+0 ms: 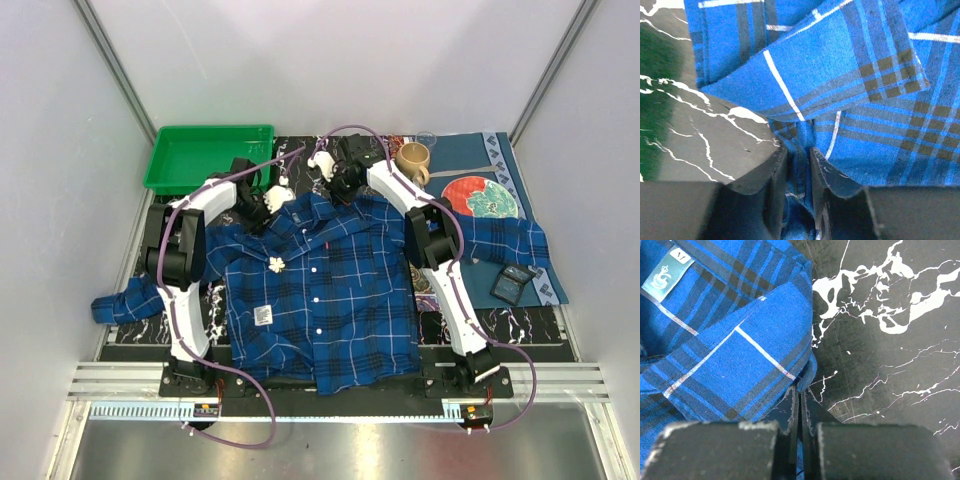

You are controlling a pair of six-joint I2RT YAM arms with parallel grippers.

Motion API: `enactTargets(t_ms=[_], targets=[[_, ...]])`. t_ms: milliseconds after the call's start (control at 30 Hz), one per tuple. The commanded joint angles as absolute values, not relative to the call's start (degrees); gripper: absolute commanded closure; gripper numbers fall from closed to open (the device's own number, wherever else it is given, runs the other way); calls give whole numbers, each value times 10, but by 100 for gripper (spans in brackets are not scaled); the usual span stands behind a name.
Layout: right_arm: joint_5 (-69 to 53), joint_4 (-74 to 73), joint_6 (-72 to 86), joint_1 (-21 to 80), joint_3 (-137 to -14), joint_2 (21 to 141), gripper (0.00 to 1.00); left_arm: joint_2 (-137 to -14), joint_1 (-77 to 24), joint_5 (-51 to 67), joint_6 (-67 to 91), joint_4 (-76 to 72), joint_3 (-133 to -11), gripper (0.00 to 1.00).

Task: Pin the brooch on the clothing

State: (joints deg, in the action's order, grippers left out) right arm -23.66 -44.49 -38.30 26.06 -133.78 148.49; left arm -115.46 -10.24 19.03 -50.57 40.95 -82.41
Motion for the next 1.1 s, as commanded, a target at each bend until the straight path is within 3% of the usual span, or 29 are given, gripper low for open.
enactTargets(t_ms=[0,33,133,400,500,533,600,700,767,833,933,967,1000,1033,1067], targets=[[-214,-415,-365,251,-1329,1451,100,-1156,-102,176,-472,391,-869,85],[-211,-400,-352,244,-1325,1441,100,-1144,-102,184,-463,363,-871,91],[-193,-308,-296,221,-1285,1405,100,-1121,-103,199,-435,290,-874,96],[-62,-134,-252,208,-1157,1354,100,-1154,-105,174,-409,219,-930,98],[-3,-78,-256,206,-1123,1347,100,-1139,-103,167,-389,163,-904,85],[20,-70,-257,207,-1119,1346,100,-1134,-102,172,-384,136,-897,74],[53,-47,-261,206,-1118,1352,100,-1111,-101,175,-367,107,-875,66],[58,-51,-268,204,-1150,1371,100,-1071,-94,192,-346,75,-861,44],[53,-78,-269,204,-1192,1383,76,-1032,-89,207,-338,69,-844,36],[50,-90,-267,203,-1212,1393,73,-1003,-77,208,-323,63,-823,22],[12,-124,-268,202,-1232,1376,38,-954,-48,248,-296,104,-811,12],[-23,-154,-272,203,-1235,1366,18,-927,-31,267,-287,111,-804,6],[-36,-169,-273,203,-1234,1345,8,-912,-21,277,-271,109,-794,3],[-58,-219,-275,203,-1237,1334,1,-897,-10,286,-232,99,-767,1],[-92,-243,-280,205,-1241,1311,0,-870,21,330,-217,94,-755,1]])
